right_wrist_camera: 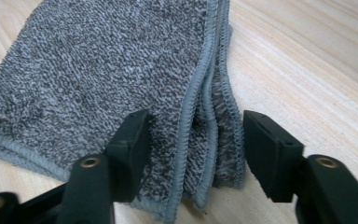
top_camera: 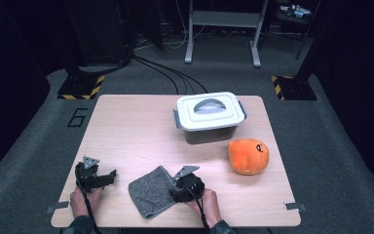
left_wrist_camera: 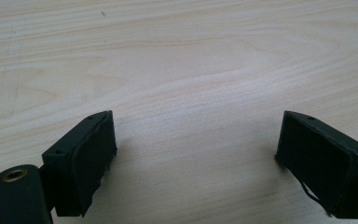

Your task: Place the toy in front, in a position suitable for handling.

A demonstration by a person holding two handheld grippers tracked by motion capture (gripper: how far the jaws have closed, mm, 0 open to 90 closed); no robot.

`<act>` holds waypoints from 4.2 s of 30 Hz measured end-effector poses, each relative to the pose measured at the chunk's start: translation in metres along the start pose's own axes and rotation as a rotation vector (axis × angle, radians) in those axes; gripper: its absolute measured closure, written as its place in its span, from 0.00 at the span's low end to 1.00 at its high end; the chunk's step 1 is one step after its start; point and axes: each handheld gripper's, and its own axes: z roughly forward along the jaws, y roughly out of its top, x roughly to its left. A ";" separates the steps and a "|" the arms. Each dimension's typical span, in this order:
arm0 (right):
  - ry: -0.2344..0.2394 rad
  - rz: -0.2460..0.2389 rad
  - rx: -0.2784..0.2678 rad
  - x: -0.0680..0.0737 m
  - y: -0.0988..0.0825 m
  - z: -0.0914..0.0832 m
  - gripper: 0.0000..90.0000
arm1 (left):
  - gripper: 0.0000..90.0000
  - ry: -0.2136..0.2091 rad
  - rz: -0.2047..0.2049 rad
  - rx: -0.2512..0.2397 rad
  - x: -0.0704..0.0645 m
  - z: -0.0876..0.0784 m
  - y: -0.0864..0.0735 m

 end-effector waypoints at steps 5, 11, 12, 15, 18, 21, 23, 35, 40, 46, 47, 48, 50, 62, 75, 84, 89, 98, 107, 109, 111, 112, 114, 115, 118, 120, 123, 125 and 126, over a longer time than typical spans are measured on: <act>0.032 0.027 0.000 0.000 -0.001 0.003 0.63 | 0.13 0.000 0.000 0.000 0.000 0.000 0.000; 0.076 0.042 -0.008 0.001 -0.003 0.003 0.82 | 0.13 0.000 0.000 -0.002 0.000 0.000 0.000; 0.079 0.038 -0.011 0.001 -0.004 0.003 0.84 | 0.13 -0.002 0.000 0.000 0.000 0.000 0.000; 0.066 0.015 -0.024 0.004 -0.004 0.000 0.90 | 0.13 0.000 0.000 0.000 0.000 0.000 0.000; 0.071 0.016 -0.046 0.005 -0.004 -0.004 0.91 | 0.13 0.000 0.000 -0.002 0.000 0.000 0.000; 0.067 0.030 -0.074 0.003 -0.004 -0.009 0.92 | 0.13 0.000 0.000 0.000 0.000 0.000 0.000; 0.062 0.036 -0.094 0.002 -0.004 -0.015 0.92 | 0.13 0.000 0.000 0.000 0.000 0.000 0.000; -0.033 0.066 -0.109 -0.020 -0.024 -0.066 0.91 | 0.13 0.000 0.000 -0.003 0.000 0.000 0.000; -0.078 0.109 -0.063 -0.034 -0.039 -0.070 0.57 | 0.13 -0.003 0.001 0.002 0.000 0.000 0.000; -0.105 0.078 -0.087 -0.024 -0.018 -0.065 0.19 | 0.13 -0.003 0.001 0.002 0.000 0.000 0.000; -0.105 0.075 -0.084 -0.017 -0.011 -0.060 0.17 | 0.13 -0.003 0.000 0.002 0.000 0.000 0.000; -0.104 0.054 -0.075 -0.014 -0.007 -0.054 0.16 | 0.13 0.001 -0.001 0.000 0.000 0.000 0.000; -0.086 0.013 -0.037 -0.004 0.003 -0.037 0.16 | 0.13 -0.001 0.000 0.001 0.000 0.000 0.000; -0.177 -0.015 0.024 -0.008 -0.007 -0.006 0.72 | 0.13 -0.002 0.000 0.002 0.000 0.000 0.000; -0.210 0.082 -0.058 -0.023 -0.014 -0.054 0.83 | 0.13 -0.002 -0.001 0.001 0.000 0.000 0.000; -0.251 0.116 -0.050 -0.031 -0.028 -0.088 0.83 | 0.13 -0.002 0.000 0.002 0.000 0.000 0.000; -0.266 0.141 -0.033 -0.036 -0.044 -0.099 0.82 | 0.13 -0.001 -0.001 0.001 0.000 0.000 0.000; -0.281 0.188 0.001 -0.050 -0.069 -0.113 0.81 | 0.13 -0.001 -0.001 0.002 0.000 0.000 0.000; -0.270 0.209 0.045 -0.056 -0.087 -0.107 0.79 | 0.13 -0.002 -0.001 0.001 0.000 0.000 0.000; -0.261 0.218 0.062 -0.057 -0.091 -0.103 0.77 | 0.13 -0.001 -0.001 0.002 0.000 0.000 0.000; -0.264 0.216 0.064 -0.058 -0.094 -0.102 0.77 | 0.13 -0.002 -0.001 0.001 0.000 0.000 0.000; -0.259 0.234 0.065 -0.057 -0.095 -0.102 0.76 | 0.13 -0.001 -0.001 0.002 0.000 0.000 0.000; -0.256 0.226 0.063 -0.058 -0.096 -0.103 0.76 | 0.13 -0.002 -0.001 0.002 0.000 0.000 0.000; -0.255 0.225 0.065 -0.058 -0.096 -0.103 0.75 | 0.13 -0.002 -0.001 0.003 0.000 0.000 0.000; -0.247 0.230 0.075 -0.057 -0.095 -0.104 0.73 | 0.13 -0.001 0.000 0.002 0.000 0.000 0.000; -0.241 0.224 0.069 -0.057 -0.096 -0.105 0.68 | 0.13 0.003 -0.001 -0.003 0.000 0.000 0.000; -0.219 0.250 0.049 -0.057 -0.096 -0.109 0.47 | 0.13 0.003 -0.003 -0.004 -0.001 0.000 0.000; -0.213 0.251 0.023 -0.058 -0.094 -0.116 0.31 | 0.13 0.001 -0.002 0.001 0.000 0.000 0.000; -0.219 0.254 0.009 -0.059 -0.093 -0.119 0.25 | 0.13 0.001 -0.002 0.001 0.000 0.000 0.000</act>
